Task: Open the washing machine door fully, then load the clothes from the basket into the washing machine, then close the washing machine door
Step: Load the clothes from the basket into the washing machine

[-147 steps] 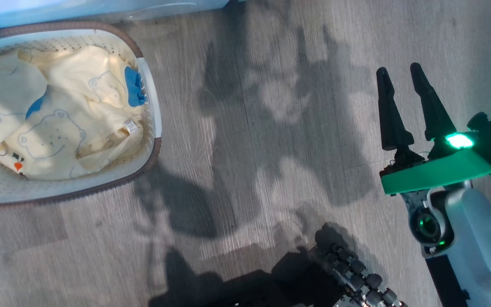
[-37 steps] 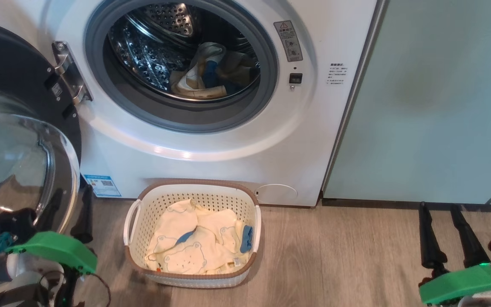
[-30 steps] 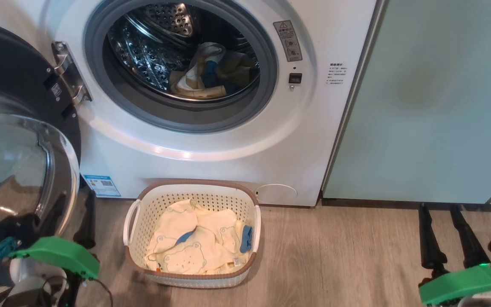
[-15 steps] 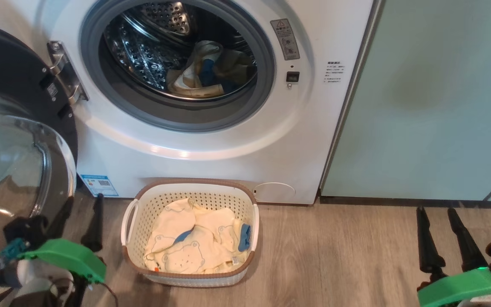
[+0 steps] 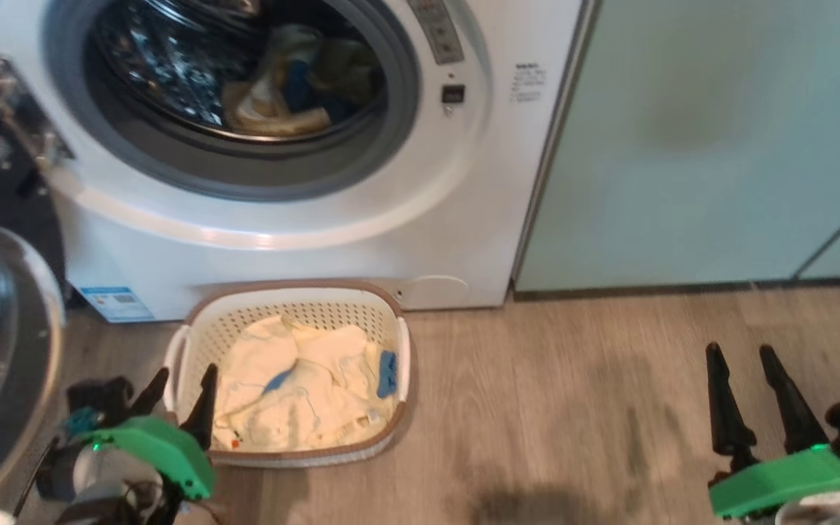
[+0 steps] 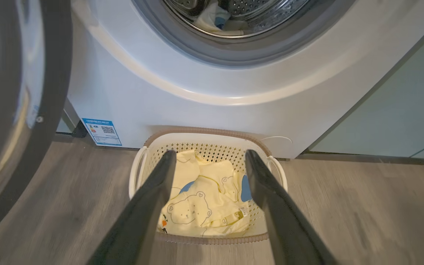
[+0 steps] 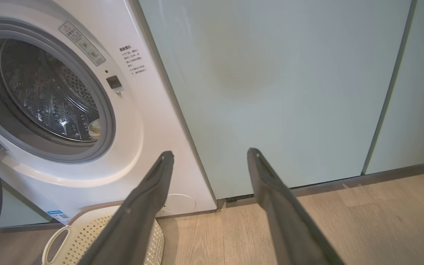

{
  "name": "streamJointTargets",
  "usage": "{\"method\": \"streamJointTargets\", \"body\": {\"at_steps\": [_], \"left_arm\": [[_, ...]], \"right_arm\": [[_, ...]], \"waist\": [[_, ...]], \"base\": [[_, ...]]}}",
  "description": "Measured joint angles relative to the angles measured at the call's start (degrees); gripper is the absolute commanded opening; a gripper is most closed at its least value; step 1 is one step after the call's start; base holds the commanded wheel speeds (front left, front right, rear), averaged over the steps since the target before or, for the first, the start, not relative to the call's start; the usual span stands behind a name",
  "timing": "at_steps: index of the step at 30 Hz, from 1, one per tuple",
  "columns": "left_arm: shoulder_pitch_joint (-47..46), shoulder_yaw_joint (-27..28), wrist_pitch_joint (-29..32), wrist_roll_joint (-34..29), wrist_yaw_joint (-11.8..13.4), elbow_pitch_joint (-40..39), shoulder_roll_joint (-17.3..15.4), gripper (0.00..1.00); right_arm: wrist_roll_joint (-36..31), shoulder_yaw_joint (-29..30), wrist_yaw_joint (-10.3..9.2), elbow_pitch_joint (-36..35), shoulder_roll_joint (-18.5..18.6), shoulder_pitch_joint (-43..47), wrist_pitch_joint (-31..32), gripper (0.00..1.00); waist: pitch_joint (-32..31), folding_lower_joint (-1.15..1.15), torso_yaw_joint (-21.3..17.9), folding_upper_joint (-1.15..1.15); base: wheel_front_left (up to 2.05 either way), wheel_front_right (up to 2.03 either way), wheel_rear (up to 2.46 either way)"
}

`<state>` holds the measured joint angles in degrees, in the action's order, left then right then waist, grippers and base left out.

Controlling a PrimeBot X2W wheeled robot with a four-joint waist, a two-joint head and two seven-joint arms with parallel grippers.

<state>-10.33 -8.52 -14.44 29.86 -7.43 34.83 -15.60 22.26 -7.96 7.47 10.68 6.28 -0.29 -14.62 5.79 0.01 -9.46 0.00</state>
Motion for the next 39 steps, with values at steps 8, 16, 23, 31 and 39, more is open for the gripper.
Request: {"method": "streamJointTargets", "body": {"at_steps": [8,16,23,31,39], "left_arm": [[-9.6,-9.7,2.9,1.5,0.0,8.7,-1.8,1.0],[-19.6,-18.9,7.2,5.3,0.0,14.8,-3.9,1.0],[-28.4,-23.8,11.0,8.2,0.0,20.8,-4.9,1.0],[-36.5,-27.1,12.9,10.2,0.0,26.9,-5.7,1.0],[-44.8,-28.6,12.8,11.1,0.0,31.9,-6.1,1.0]], "right_arm": [[-0.1,-0.4,0.0,-0.8,-0.9,-4.3,0.0,1.0],[-0.2,-1.4,0.0,-2.0,-1.9,-9.5,0.0,1.0],[-0.7,-1.7,0.0,-2.4,-2.7,-13.0,0.0,1.0],[-1.5,-3.4,0.0,-3.2,-2.8,-18.0,0.0,1.0],[-2.1,-3.7,0.0,-4.2,-2.3,-21.7,0.0,1.0]], "waist": [[7.0,0.01,-3.6,0.0],[15.9,0.01,-6.4,0.0],[23.5,0.01,-8.2,0.0],[31.1,0.0,-9.5,0.0],[38.7,0.0,-10.4,0.0]], "base": [[0.0,0.0,0.0],[0.0,0.0,0.0],[0.0,0.0,0.0],[0.0,0.0,0.0],[0.0,0.0,0.0]]}}
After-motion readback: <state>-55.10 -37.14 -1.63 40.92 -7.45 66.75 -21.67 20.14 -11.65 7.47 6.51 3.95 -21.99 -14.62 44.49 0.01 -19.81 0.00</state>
